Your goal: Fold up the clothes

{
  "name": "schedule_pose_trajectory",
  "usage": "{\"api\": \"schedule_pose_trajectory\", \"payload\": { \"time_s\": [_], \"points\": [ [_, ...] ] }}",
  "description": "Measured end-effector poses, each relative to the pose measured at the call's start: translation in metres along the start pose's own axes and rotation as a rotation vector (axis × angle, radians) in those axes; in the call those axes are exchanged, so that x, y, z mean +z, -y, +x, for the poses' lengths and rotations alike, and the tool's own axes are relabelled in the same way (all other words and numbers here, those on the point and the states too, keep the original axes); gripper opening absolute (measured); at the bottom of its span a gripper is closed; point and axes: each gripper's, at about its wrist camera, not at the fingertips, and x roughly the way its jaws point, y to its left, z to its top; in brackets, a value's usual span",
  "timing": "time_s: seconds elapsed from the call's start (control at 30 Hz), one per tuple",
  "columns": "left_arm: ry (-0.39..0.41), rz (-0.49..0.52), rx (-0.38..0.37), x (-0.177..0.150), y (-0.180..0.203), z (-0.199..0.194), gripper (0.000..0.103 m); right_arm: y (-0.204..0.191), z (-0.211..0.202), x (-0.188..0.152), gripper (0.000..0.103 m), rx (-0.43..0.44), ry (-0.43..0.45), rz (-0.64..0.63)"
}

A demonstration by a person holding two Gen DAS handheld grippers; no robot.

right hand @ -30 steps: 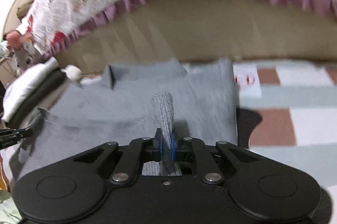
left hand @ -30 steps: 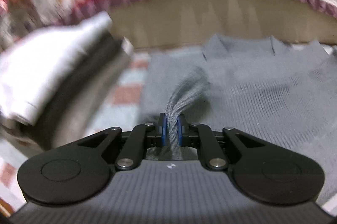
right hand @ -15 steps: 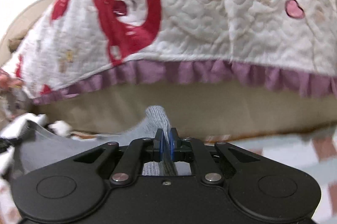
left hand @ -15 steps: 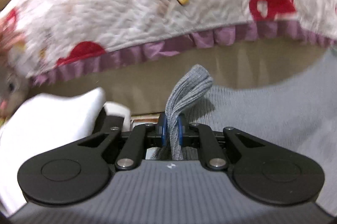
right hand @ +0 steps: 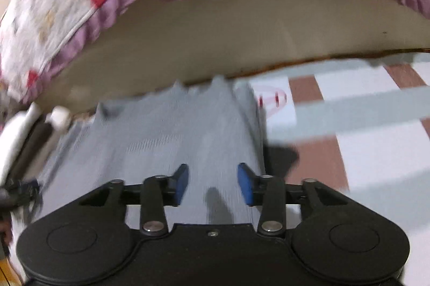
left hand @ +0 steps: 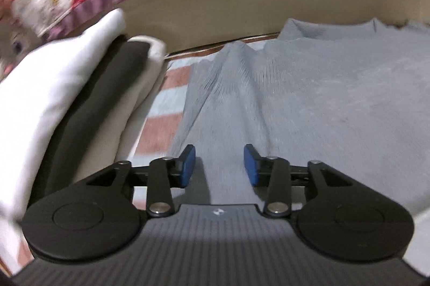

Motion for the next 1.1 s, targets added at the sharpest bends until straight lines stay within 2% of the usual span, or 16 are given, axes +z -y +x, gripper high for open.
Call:
{"api": "schedule_pose_trajectory", "payload": {
  "time_s": [0.07, 0.2, 0.3, 0.37, 0.43, 0.5, 0.57, 0.63, 0.67, 0.77, 0.87, 0.97, 1.1],
  "points": [
    [-0.008, -0.067, -0.025, -0.011, -0.002, -0.016, 0.041, -0.007, -0.014, -0.014, 0.054, -0.025, -0.029, -0.035],
    [-0.025, -0.201, -0.076, -0.034, -0.007, -0.048, 0.05, 0.008, -0.036, -0.033, 0.062, -0.118, -0.053, 0.159],
    [-0.057, -0.271, -0.007, -0.047, -0.024, -0.043, 0.05, 0.024, -0.051, -0.057, 0.062, -0.253, -0.053, 0.288],
    [-0.078, -0.316, 0.042, -0.057, -0.035, -0.039, 0.05, 0.035, -0.063, -0.065, 0.061, -0.327, -0.01, 0.335],
    [-0.094, -0.416, 0.037, -0.062, -0.057, -0.042, 0.05, 0.045, -0.078, -0.064, 0.061, -0.307, 0.051, 0.389],
    [-0.079, -0.517, -0.047, -0.069, -0.073, -0.051, 0.049, 0.034, -0.083, -0.067, 0.061, -0.209, 0.094, 0.395],
    [-0.047, -0.552, -0.122, -0.071, -0.072, -0.061, 0.048, 0.02, -0.087, -0.07, 0.061, -0.101, 0.134, 0.392],
    [0.01, -0.501, -0.207, -0.067, -0.058, -0.072, 0.048, 0.006, -0.091, -0.073, 0.061, 0.008, 0.173, 0.388],
    [0.038, -0.442, -0.237, -0.062, -0.044, -0.076, 0.049, -0.014, -0.087, -0.071, 0.061, 0.03, 0.171, 0.325],
    [0.107, -0.274, -0.331, -0.05, -0.001, -0.083, 0.049, -0.087, -0.065, -0.065, 0.061, 0.06, 0.139, 0.069],
    [0.121, -0.187, -0.415, -0.043, 0.036, -0.072, 0.049, -0.15, -0.037, -0.072, 0.059, 0.066, 0.123, -0.109],
    [0.118, -0.089, -0.391, -0.04, 0.059, -0.053, 0.049, -0.184, -0.007, -0.092, 0.057, 0.02, 0.127, -0.237],
    [0.007, -0.034, -0.353, -0.047, 0.071, -0.036, 0.05, -0.184, 0.019, -0.101, 0.057, 0.0, 0.069, -0.297]
  ]
}}
